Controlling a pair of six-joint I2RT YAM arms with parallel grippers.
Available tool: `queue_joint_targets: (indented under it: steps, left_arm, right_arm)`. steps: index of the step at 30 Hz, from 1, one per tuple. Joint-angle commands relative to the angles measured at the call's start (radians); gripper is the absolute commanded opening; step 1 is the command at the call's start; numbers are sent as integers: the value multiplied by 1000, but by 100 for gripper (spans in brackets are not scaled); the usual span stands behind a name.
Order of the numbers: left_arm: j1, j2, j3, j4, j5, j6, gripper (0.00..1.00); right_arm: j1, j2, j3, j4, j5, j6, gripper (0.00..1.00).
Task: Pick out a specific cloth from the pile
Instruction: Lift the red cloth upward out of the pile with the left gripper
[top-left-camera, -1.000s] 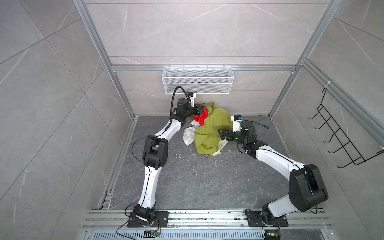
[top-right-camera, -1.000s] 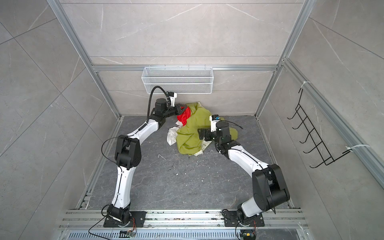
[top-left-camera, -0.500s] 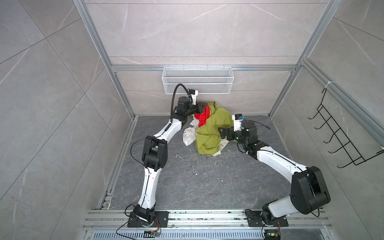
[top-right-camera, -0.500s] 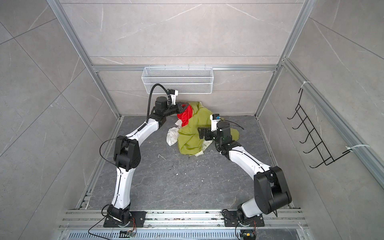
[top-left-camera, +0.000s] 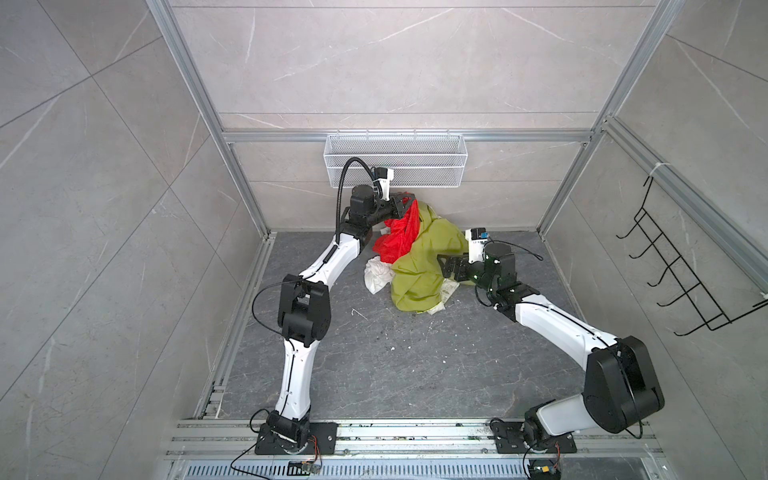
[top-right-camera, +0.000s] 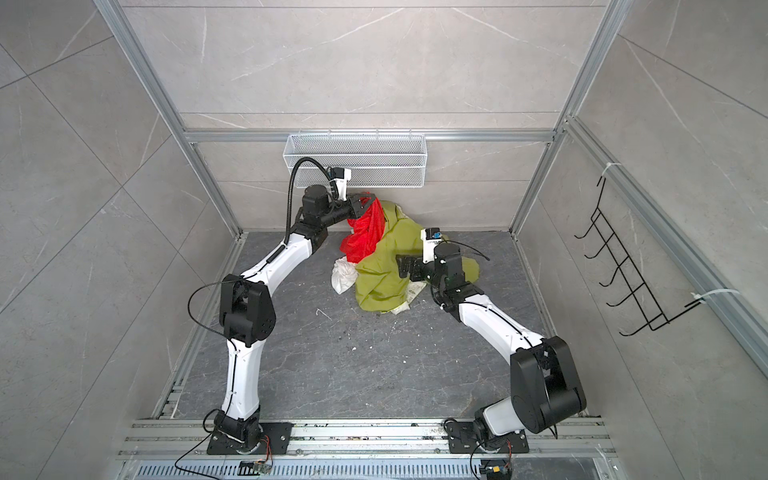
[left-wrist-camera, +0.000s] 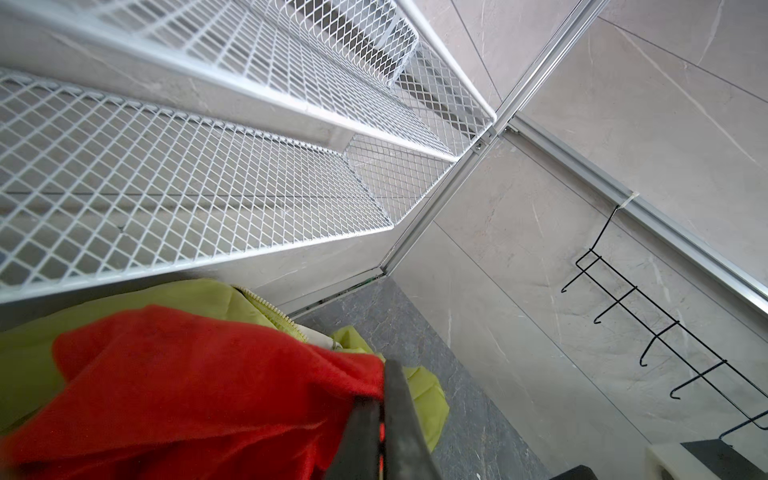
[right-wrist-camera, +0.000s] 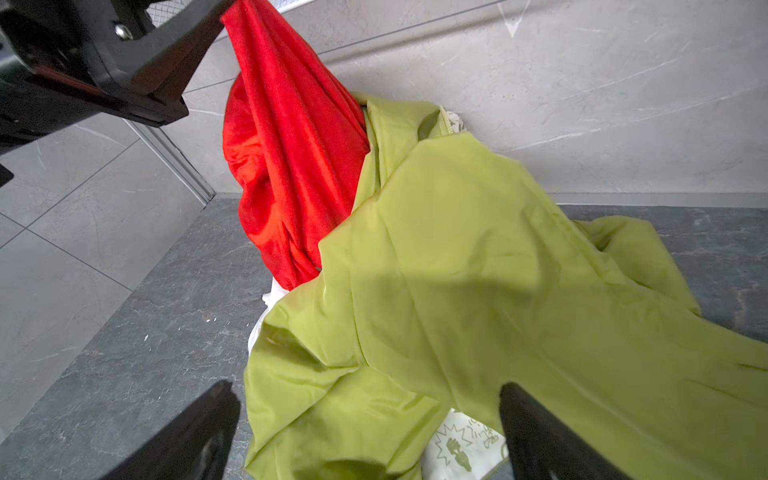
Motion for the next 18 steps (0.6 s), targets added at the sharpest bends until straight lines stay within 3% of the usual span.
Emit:
queue_joint_targets:
  steps: [1,18]
  left_arm:
    - [-12,-115,31,124,10,33,0]
    - [-21,-153,32,118,6,53,0]
  right_arm:
    - [7,-32,-18,16,15,4,100]
    - [8,-56,-29,11,20,4,99]
